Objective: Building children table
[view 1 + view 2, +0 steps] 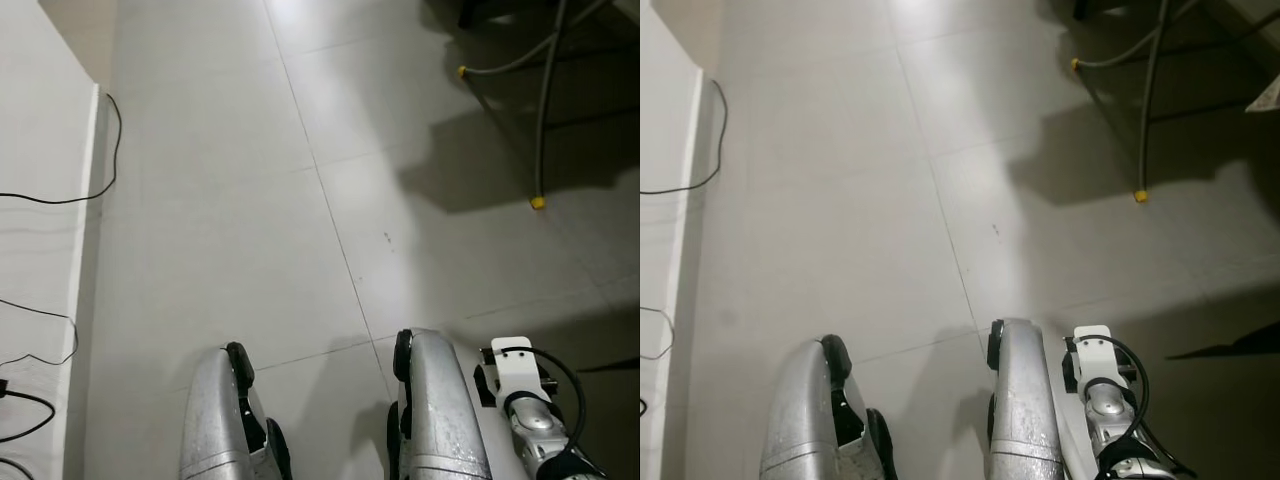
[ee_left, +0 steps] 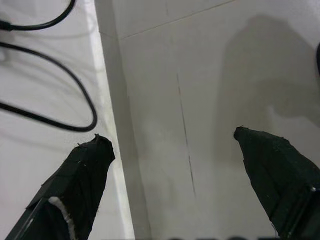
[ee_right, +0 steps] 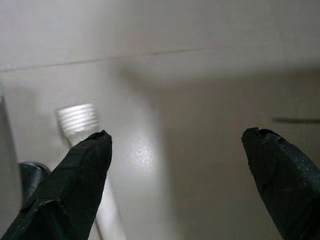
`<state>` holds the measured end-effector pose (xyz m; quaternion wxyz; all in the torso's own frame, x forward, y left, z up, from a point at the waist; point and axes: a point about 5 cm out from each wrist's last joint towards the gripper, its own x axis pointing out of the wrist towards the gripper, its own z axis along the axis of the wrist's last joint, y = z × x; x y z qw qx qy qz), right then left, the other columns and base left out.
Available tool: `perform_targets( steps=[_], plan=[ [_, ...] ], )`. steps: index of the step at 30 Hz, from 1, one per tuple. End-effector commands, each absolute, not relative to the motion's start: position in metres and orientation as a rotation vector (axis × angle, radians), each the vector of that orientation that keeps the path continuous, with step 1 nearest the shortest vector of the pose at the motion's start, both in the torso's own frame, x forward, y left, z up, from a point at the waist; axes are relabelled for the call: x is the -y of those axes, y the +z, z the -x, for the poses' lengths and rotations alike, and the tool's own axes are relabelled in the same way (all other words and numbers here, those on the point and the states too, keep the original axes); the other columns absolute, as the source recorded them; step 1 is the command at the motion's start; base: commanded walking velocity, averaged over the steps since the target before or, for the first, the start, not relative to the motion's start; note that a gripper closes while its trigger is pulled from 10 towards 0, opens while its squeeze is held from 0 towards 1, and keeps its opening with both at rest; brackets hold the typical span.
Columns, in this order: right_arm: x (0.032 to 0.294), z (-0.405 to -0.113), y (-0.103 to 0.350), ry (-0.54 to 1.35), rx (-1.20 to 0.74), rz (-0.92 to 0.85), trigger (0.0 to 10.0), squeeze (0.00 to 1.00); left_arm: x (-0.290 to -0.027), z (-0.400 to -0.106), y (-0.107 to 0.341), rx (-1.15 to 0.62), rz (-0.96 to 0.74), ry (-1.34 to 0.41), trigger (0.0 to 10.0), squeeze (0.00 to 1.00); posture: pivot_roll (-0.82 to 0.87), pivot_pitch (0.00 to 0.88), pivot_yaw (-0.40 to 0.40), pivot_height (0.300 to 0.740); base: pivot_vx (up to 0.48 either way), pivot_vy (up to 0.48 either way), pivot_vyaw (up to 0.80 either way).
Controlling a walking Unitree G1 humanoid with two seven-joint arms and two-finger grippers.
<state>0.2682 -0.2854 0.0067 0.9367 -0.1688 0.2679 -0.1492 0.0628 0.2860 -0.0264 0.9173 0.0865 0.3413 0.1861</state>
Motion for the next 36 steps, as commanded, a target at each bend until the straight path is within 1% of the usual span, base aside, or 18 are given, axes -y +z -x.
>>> perform_targets(
  steps=[1,10,12,19,25,26,31,36],
  plan=[
    [0.284,-0.253,-0.009,-0.303,-0.619,0.336,10.0,0.00,-0.291,-0.040,-0.033,-0.780,-0.182,0.408,10.0,0.00,0.10,0.385,0.110,0.445,0.000,0.000,0.00],
    [0.278,-0.245,-0.020,-0.257,-0.697,0.297,10.0,0.00,-0.292,-0.038,-0.031,-0.780,-0.187,0.401,10.0,0.00,0.12,0.392,0.114,0.420,0.000,0.000,0.00],
    [0.278,-0.245,-0.020,-0.257,-0.697,0.297,10.0,0.00,-0.292,-0.038,-0.031,-0.780,-0.187,0.401,10.0,0.00,0.12,0.392,0.114,0.420,0.000,0.000,0.00],
    [0.275,-0.242,-0.024,-0.222,-0.723,0.302,10.0,0.00,-0.296,-0.035,-0.030,-0.790,-0.193,0.404,10.0,0.00,0.12,0.399,0.120,0.390,0.000,0.000,0.00],
    [0.272,-0.242,-0.026,-0.195,-0.731,0.304,10.0,0.00,-0.296,-0.036,-0.031,-0.789,-0.193,0.402,10.0,0.00,0.13,0.406,0.126,0.380,0.000,0.000,0.00],
    [0.269,-0.241,-0.028,-0.165,-0.744,0.312,10.0,0.00,-0.297,-0.037,-0.030,-0.787,-0.192,0.403,10.0,0.00,0.13,0.408,0.127,0.370,0.000,0.000,0.00],
    [0.268,-0.239,-0.029,-0.151,-0.758,0.315,10.0,0.00,-0.297,-0.037,-0.030,-0.789,-0.192,0.402,10.0,0.00,0.14,0.416,0.129,0.355,0.000,0.000,0.00],
    [0.263,-0.238,-0.033,-0.098,-0.776,0.318,10.0,0.00,-0.299,-0.033,-0.030,-0.798,-0.194,0.401,10.0,0.00,0.14,0.425,0.134,0.335,0.000,0.000,0.00]
  ],
)
